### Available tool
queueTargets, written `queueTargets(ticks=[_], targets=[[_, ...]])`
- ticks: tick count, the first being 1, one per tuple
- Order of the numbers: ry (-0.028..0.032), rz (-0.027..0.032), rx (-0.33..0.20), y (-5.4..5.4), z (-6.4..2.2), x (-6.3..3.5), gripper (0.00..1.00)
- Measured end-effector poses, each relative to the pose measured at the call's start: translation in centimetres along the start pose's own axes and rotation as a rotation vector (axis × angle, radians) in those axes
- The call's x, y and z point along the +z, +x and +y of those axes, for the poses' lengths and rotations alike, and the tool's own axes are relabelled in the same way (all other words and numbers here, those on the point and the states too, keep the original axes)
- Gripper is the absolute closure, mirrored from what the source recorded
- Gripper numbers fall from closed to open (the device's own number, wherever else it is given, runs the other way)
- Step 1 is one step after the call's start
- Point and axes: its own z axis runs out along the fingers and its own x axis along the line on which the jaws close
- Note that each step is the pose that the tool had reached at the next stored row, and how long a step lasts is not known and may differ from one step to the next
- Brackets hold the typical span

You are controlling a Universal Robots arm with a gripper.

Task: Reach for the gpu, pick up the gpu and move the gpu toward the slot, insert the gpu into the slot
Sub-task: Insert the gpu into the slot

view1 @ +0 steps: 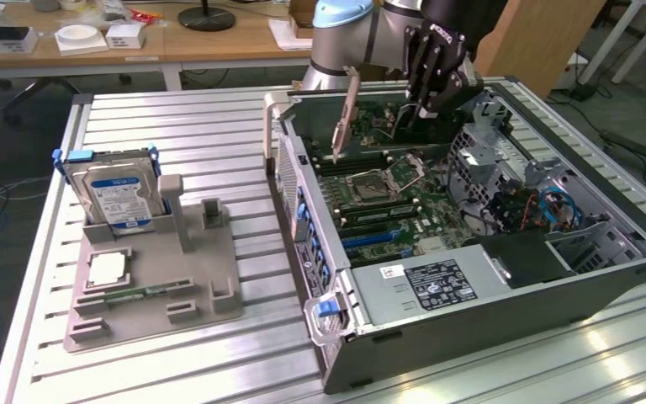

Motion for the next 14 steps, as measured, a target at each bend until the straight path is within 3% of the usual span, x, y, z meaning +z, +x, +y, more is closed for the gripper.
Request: queueTargets(ticks=[14], targets=[[0.0,-0.0015,-0.001,0.0,-0.01,0.2,0.74]])
